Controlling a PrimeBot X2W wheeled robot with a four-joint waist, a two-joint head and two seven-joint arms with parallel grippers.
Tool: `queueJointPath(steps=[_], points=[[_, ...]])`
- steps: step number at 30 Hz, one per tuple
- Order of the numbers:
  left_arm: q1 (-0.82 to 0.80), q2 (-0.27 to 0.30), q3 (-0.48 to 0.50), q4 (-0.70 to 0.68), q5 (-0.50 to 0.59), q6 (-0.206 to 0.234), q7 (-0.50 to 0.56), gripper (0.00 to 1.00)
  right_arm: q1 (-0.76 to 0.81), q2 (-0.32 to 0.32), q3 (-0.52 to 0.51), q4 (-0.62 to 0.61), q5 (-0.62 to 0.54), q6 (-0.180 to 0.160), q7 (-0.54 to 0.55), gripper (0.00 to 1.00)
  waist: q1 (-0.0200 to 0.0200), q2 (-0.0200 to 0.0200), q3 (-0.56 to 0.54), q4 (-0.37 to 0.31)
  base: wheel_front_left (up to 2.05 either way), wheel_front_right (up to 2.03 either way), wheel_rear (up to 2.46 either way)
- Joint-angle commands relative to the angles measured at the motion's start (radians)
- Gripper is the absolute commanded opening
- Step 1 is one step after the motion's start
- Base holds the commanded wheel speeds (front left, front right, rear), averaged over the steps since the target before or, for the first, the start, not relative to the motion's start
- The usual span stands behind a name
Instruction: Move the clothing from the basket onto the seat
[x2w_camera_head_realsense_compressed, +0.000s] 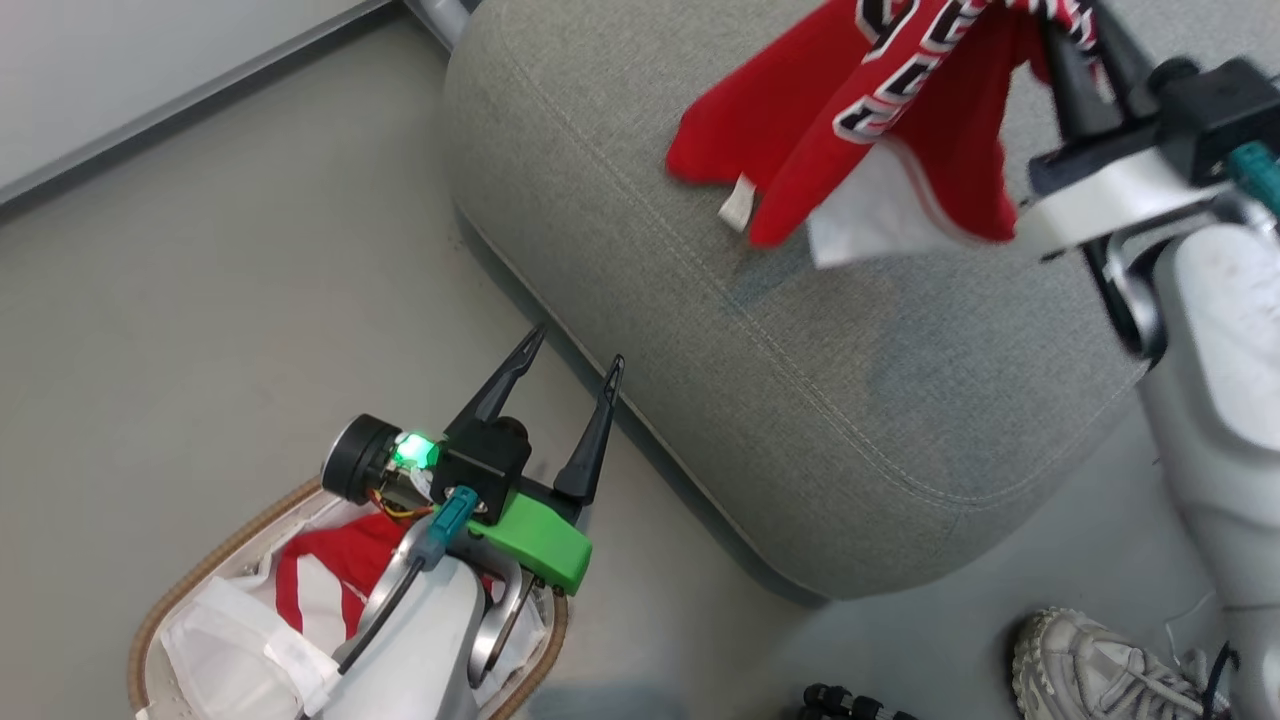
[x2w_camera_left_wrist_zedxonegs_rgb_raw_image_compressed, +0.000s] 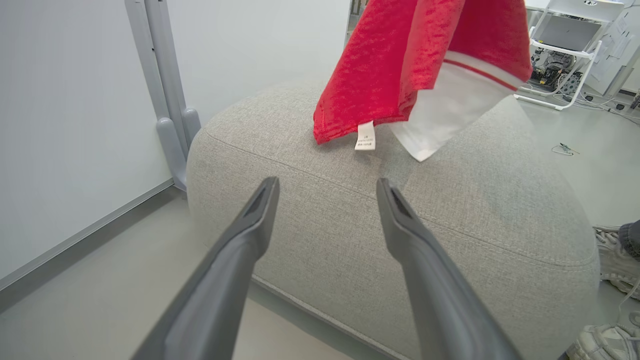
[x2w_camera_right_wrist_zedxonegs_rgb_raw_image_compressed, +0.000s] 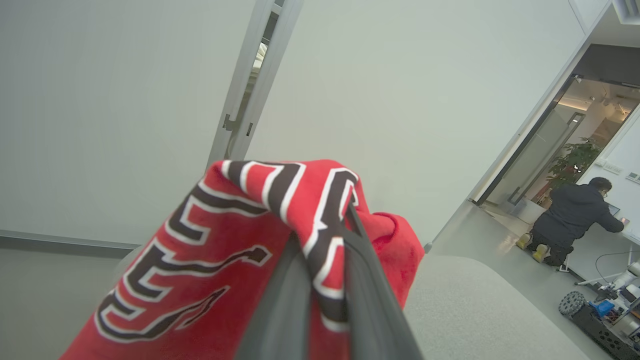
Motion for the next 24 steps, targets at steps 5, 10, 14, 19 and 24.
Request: queueJointPath(steps=[5, 10, 14, 19, 24], points=[[-0.062, 0.022, -0.002, -0.005, 0.027, -0.006, 0.001, 1.0, -0.147, -0.065, -0.071, 0.02, -0.03, -0.002, -0.005, 0.0, 0.0, -0.0001, 0.151, 0.084, 0.0, 0.0, 0.0], [-0.101, 0.026, -0.016, -0.003, 0.033, -0.006, 0.001, 1.0, -0.235, -0.117, -0.108, 0.062, -0.038, -0.002, -0.005, 0.0, 0.0, -0.0001, 0.221, 0.132, 0.0, 0.0, 0.0], [-0.128, 0.023, -0.014, -0.007, 0.037, -0.007, 0.001, 1.0, -0.25, -0.127, -0.144, 0.119, -0.041, -0.002, -0.005, 0.0, 0.0, -0.0001, 0.267, 0.173, 0.0, 0.0, 0.0], [-0.146, 0.029, -0.003, -0.007, 0.045, -0.007, 0.001, 1.0, -0.191, -0.113, -0.18, 0.178, -0.033, -0.002, -0.005, 0.0, 0.0, -0.0001, 0.29, 0.21, 0.0, 0.0, 0.0], [-0.128, 0.043, 0.034, -0.003, 0.05, -0.002, 0.001, 1.0, -0.094, -0.094, -0.207, 0.233, -0.048, -0.002, -0.005, 0.49, 0.0, -0.0001, 0.283, 0.215, 0.0, 0.0, 0.0]])
